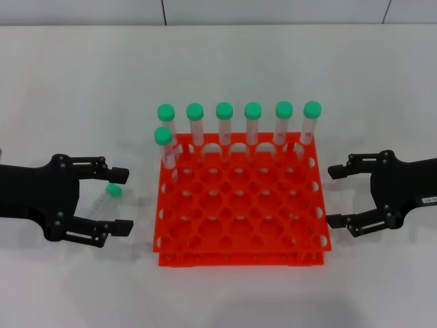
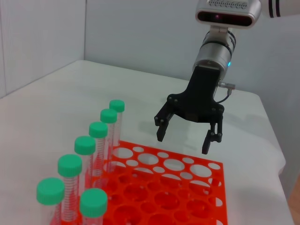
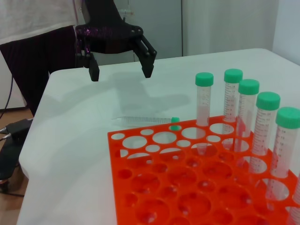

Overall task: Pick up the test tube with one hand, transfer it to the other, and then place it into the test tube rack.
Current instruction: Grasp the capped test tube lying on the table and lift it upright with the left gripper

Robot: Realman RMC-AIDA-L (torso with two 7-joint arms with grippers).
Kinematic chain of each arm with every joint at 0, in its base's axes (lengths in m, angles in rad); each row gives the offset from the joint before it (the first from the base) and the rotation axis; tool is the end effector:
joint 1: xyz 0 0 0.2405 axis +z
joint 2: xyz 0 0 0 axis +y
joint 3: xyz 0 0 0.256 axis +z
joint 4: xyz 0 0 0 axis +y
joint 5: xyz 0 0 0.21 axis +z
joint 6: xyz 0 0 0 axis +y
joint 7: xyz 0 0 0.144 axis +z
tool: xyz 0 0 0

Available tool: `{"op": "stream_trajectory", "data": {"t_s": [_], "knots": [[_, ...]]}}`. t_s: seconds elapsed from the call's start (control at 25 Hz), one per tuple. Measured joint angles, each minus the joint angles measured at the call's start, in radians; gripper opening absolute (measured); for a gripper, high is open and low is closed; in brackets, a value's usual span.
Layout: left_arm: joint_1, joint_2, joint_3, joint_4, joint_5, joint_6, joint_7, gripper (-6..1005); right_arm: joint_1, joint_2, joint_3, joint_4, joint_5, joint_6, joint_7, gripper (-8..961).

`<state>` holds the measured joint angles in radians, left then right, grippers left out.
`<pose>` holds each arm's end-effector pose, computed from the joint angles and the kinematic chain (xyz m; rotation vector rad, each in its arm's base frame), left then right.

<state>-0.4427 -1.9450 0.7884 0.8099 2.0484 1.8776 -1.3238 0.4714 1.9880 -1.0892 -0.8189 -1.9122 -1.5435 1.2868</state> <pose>-0.2795 0.2881 0.0583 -3.0163 -0.3536 -0.5234 0.2553 0.3233 0.0056 -2.9638 0.1634 0.3709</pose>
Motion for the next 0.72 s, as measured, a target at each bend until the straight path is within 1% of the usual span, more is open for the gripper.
{"op": "stream_trajectory", "data": {"t_s": [0.16,0.36,0.72], "knots": [[0.003,-0.002,0.0,0.0,0.002,0.0,0.0,858,-0.001,0.001,-0.002,0.001,0.0,-0.001,0.0,854],[0.005,-0.008,0.0,0.0,0.003,0.001,0.004,858,-0.002,0.007,-0.003,0.001,-0.001,0.0,0.0,854],[0.001,-0.015,0.006,-0.006,0.008,0.001,0.0,857,-0.002,0.009,-0.006,0.001,-0.003,0.0,-0.002,854]]}}
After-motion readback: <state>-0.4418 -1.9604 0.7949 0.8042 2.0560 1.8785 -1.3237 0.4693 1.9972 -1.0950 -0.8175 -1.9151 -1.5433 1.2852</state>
